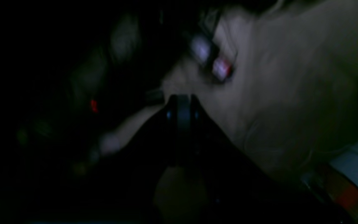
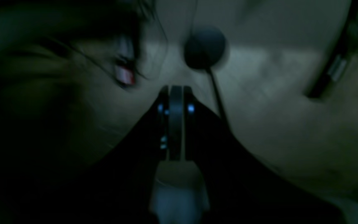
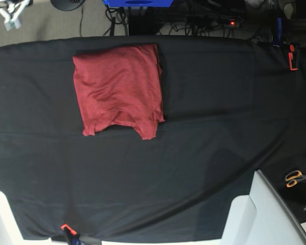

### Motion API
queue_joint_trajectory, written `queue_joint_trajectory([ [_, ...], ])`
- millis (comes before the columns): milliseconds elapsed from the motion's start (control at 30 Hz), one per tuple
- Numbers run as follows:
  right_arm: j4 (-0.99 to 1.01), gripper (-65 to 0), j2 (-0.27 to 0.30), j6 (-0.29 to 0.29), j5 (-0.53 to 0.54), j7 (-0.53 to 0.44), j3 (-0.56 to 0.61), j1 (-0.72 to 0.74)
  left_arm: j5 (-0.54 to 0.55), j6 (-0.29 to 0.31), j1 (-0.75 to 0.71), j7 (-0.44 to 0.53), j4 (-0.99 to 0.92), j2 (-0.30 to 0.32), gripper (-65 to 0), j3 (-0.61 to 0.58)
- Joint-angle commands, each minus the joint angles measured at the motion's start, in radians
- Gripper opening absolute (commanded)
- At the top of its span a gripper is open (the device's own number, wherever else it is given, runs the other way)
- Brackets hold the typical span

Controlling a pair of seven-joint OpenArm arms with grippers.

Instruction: Fold the T-shirt properly

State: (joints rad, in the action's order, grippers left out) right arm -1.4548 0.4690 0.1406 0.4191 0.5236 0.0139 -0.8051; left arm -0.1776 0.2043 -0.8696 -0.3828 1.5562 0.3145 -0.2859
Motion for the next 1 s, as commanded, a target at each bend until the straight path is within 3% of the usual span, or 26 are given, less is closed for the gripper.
queue_joint_trajectory([
  [0,0.078,-64.2,0.004,0.009,-0.03,-0.001,0.064,0.028,0.01,-0.022,0.01,0.011,-0.059,-0.019,-65.0,-0.028],
  [67,0.309,-64.2,-0.026,0.009,-0.127,-0.046,0.231,0.132,0.016,-0.076,0.088,0.015,-0.25,-0.039,-65.0,-0.074],
  [133,0.625,-63.9,-0.086,0.009,-0.223,-0.159,0.401,0.257,0.046,-0.092,0.184,0.081,-0.491,-0.071,-65.0,-0.102],
  [233,1.172,-63.5,-0.224,0.007,-0.328,-0.426,0.621,0.447,0.168,-0.092,0.369,0.322,-0.966,-0.128,-65.0,-0.105],
  [267,1.344,-63.5,-0.276,0.007,-0.335,-0.54,0.668,0.501,0.217,-0.092,0.447,0.442,-1.163,-0.148,-65.0,-0.115],
  [333,1.455,-63.5,-0.335,0.003,-0.302,-0.712,0.685,0.576,0.277,-0.088,0.579,0.681,-1.505,-0.199,-65.0,-0.117],
  [433,1.455,-63.5,-0.333,0.003,-0.228,-0.784,0.633,0.593,0.247,-0.088,0.646,0.873,-1.556,-0.212,-65.0,-0.115],
  [633,1.33,-63.5,-0.29,0.003,-0.088,-0.785,0.458,0.593,0.241,-0.088,0.665,0.773,-1.45,-0.212,-65.0,-0.103],
  [967,1.331,-63.5,-0.298,0.003,-0.079,-0.782,0.231,0.62,0.235,-0.088,0.663,0.755,-1.434,-0.211,-65.0,-0.108],
])
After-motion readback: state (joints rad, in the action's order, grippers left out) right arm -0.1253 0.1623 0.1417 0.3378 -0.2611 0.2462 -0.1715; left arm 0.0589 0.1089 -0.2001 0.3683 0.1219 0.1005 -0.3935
